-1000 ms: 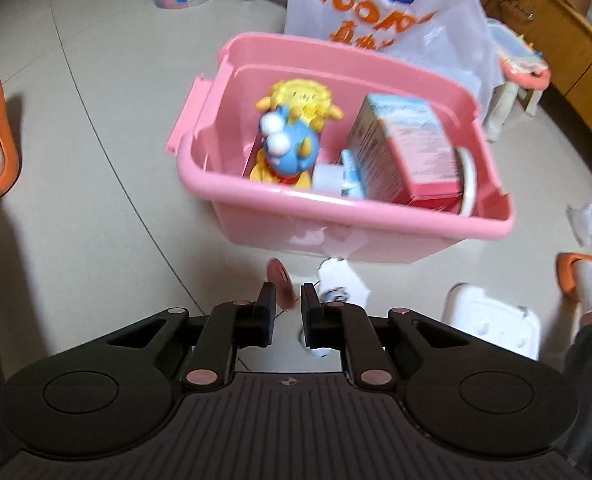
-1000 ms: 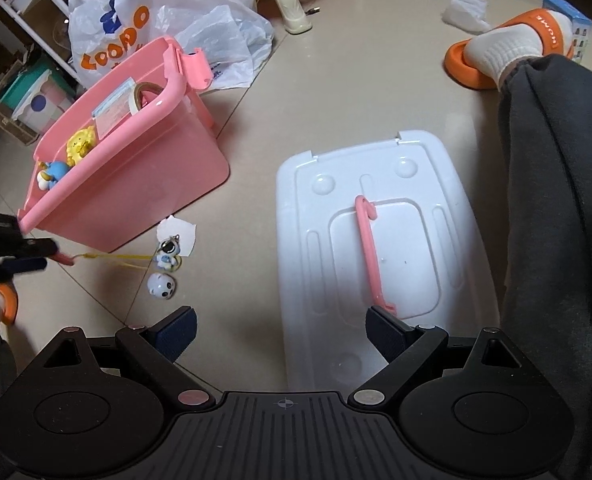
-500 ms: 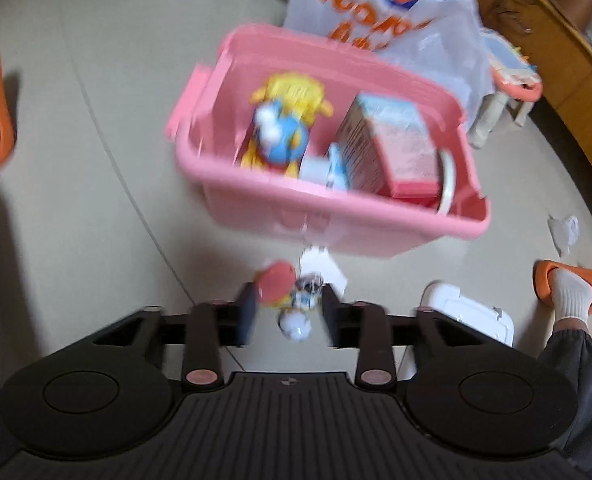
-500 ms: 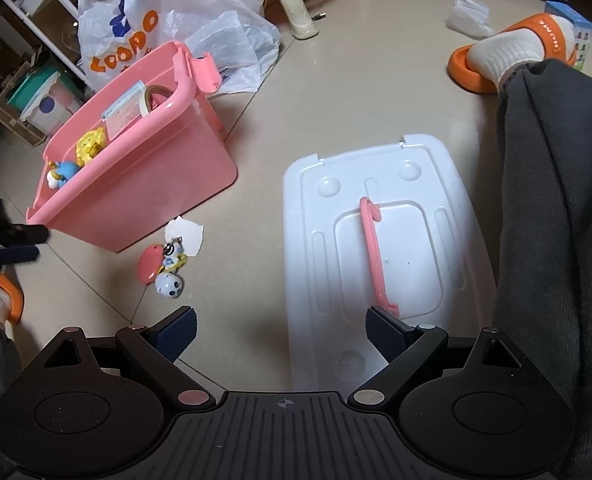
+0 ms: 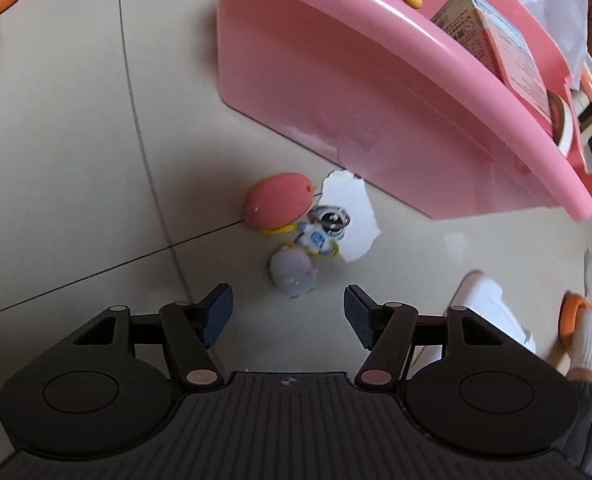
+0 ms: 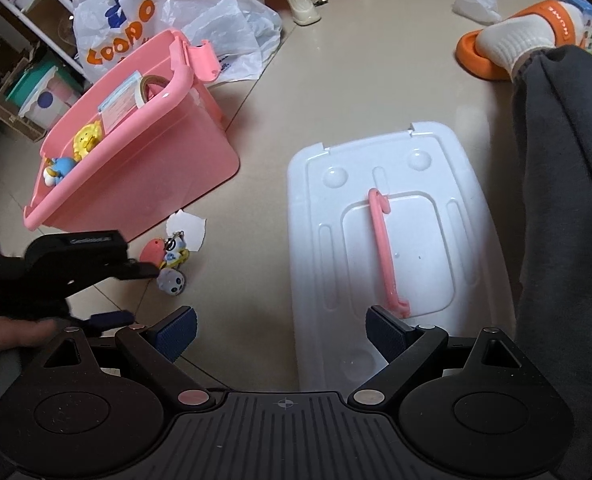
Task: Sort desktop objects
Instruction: 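Move the left gripper to the small grey-white ball toy, then close the left gripper on the grey-white ball toy and lift it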
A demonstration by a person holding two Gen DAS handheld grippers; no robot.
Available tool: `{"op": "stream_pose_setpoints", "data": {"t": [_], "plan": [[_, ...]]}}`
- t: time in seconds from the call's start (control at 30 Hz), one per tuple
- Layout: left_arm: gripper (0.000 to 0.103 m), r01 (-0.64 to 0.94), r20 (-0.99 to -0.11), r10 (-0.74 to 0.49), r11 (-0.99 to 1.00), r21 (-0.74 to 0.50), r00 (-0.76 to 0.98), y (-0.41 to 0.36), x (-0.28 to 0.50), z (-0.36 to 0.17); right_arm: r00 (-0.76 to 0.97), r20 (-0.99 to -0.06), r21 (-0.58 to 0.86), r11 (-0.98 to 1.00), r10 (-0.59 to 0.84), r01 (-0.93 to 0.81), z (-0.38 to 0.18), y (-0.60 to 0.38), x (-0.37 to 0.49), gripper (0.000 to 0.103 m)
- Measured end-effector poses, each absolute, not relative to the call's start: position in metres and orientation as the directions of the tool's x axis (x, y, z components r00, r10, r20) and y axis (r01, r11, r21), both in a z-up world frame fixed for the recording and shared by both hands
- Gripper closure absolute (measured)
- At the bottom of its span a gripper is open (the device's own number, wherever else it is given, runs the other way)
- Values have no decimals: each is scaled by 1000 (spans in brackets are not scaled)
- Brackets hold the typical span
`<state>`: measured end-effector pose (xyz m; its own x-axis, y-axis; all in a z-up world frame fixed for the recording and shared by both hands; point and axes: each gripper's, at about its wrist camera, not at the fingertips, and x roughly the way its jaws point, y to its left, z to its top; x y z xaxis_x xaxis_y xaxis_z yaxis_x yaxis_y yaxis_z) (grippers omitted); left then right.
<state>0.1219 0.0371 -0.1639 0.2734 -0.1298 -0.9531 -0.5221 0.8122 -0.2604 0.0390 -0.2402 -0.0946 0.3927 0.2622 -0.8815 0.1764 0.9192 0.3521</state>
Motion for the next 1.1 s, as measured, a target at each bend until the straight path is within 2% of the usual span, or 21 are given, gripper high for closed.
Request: {"op": "stream_pose_setpoints", "data": {"t": [0.13, 0.23, 0.43, 0.6, 0.77, 1.1], "plan": [[40, -519, -960, -108, 823, -232, 259, 34, 132, -171, 383, -880, 371, 910, 281, 185, -97, -242, 42, 13], [54, -508, -966, -88, 837, -205, 244, 30, 137, -178, 381, -879, 379, 904, 286, 196, -98, -243, 43, 13], [55, -509, -974, -60, 845, -166, 219, 25, 140, -188, 376, -878, 399, 888, 296, 231, -102, -247, 43, 13], [56, -544, -973, -79, 818, -187, 216, 31, 137, -195, 376, -879, 397, 887, 293, 236, -103, -247, 43, 13], [72, -502, -969, -73, 845, -186, 237, 28, 138, -194, 372, -882, 394, 886, 289, 244, -104, -248, 43, 13], [73, -415, -973, -14, 903, -112, 232, 23, 133, -183, 370, -883, 389, 890, 288, 236, -103, -246, 44, 13]]}}
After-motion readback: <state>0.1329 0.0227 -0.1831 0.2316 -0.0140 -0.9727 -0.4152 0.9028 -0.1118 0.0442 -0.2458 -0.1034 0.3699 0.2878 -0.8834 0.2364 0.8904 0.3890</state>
